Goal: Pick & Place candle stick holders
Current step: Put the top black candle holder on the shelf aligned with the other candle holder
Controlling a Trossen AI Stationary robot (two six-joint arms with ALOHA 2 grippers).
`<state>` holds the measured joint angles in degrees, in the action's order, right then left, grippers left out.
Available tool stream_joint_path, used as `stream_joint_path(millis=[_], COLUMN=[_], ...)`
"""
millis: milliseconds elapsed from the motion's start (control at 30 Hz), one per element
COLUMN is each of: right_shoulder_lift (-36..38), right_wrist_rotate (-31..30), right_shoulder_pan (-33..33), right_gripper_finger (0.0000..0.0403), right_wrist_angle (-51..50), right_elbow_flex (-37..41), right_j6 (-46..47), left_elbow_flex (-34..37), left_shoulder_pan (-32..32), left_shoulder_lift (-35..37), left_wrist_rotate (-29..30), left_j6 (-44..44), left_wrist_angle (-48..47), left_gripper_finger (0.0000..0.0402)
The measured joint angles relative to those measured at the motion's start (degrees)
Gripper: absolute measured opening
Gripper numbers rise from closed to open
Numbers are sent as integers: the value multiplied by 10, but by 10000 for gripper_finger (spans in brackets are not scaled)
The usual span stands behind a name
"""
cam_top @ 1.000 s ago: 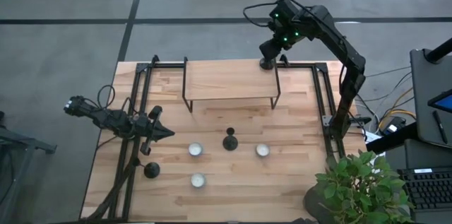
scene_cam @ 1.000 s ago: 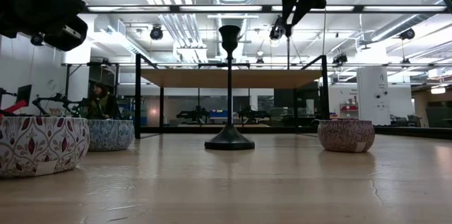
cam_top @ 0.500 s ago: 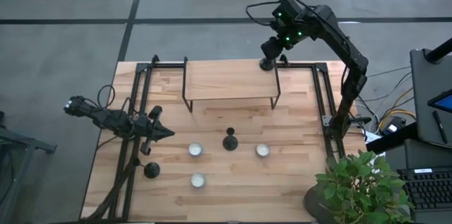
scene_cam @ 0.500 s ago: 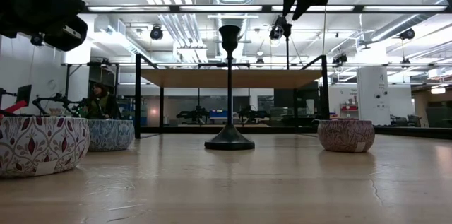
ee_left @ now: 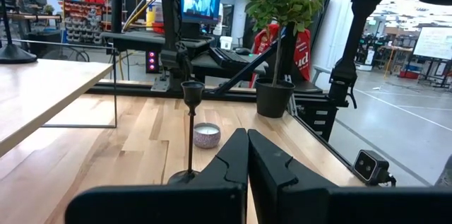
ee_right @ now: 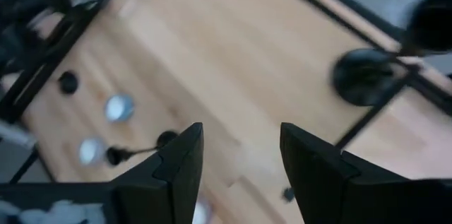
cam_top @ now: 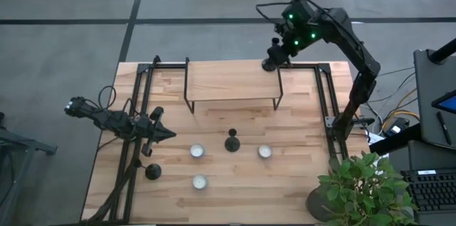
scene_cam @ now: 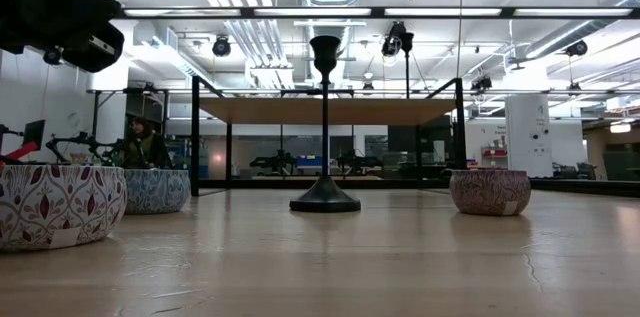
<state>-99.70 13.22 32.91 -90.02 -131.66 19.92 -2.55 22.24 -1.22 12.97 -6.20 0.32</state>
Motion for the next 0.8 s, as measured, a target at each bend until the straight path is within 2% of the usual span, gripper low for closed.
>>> stream_joint_path(millis=[133,433,633,800], right_shoulder_lift=[2,3,3,3], right_wrist_rotate=[9,-2,-12,-46], right_shoulder_pan=[-55,-233,-342,-389], right_gripper_finger=[172,168,179,198], right_wrist_angle=[0,15,129,207], right_elbow_flex=[1,22,91,175], right_j6=[-12,-24,-14,2], left_elbow_flex=[0,0,0,0], left_shoulder_pan=[0,0,0,0], left_shoulder_lift=[0,0,0,0], left_wrist_rotate=[0,0,0,0], left_j6=[0,0,0,0], left_wrist_angle=[0,0,0,0], left_gripper_finger=[3,3,3,3])
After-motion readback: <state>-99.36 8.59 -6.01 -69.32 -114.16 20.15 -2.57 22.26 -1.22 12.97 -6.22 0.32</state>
